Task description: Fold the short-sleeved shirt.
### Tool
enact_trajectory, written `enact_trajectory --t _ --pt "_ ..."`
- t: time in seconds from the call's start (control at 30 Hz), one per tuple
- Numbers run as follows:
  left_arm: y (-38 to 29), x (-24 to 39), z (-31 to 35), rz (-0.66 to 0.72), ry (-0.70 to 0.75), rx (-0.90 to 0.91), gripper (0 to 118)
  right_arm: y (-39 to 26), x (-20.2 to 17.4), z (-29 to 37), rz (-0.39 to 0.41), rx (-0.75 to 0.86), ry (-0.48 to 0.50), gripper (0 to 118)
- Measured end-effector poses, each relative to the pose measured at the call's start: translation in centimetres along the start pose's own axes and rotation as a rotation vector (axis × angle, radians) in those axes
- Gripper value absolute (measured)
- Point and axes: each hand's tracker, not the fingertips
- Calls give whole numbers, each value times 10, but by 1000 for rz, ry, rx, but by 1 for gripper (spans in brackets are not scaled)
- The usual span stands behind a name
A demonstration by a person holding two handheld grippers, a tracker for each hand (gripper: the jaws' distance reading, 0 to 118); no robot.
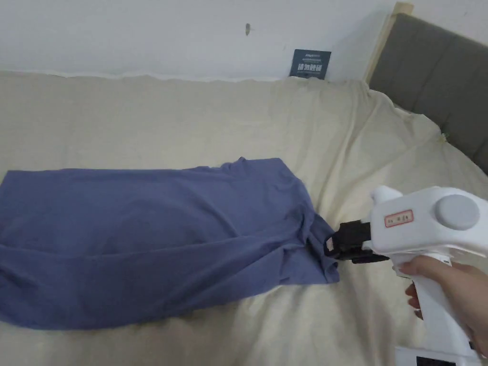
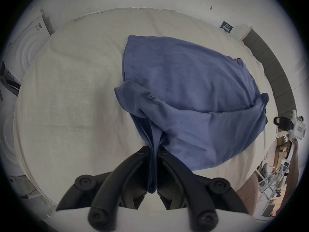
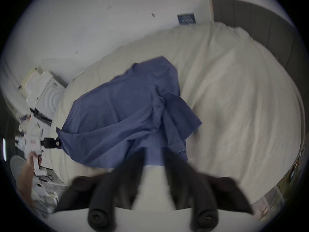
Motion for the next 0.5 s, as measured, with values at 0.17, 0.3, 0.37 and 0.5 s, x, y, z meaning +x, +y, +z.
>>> enact_trajectory --t 0.17,0.3,0.37,0.5 --pt "-6 3 7 3 -14 -13 10 13 14 -38 -99 -110 -28 116" --pt "-7 2 3 -7 0 -28 10 20 16 -59 -129 -150 -73 113" --pt "-6 -1 0 1 1 -32 10 21 18 -67 -132 -162 -97 104" --pt "-8 -12 -6 44 -5 -24 9 6 8 -60 -80 -136 -222 3"
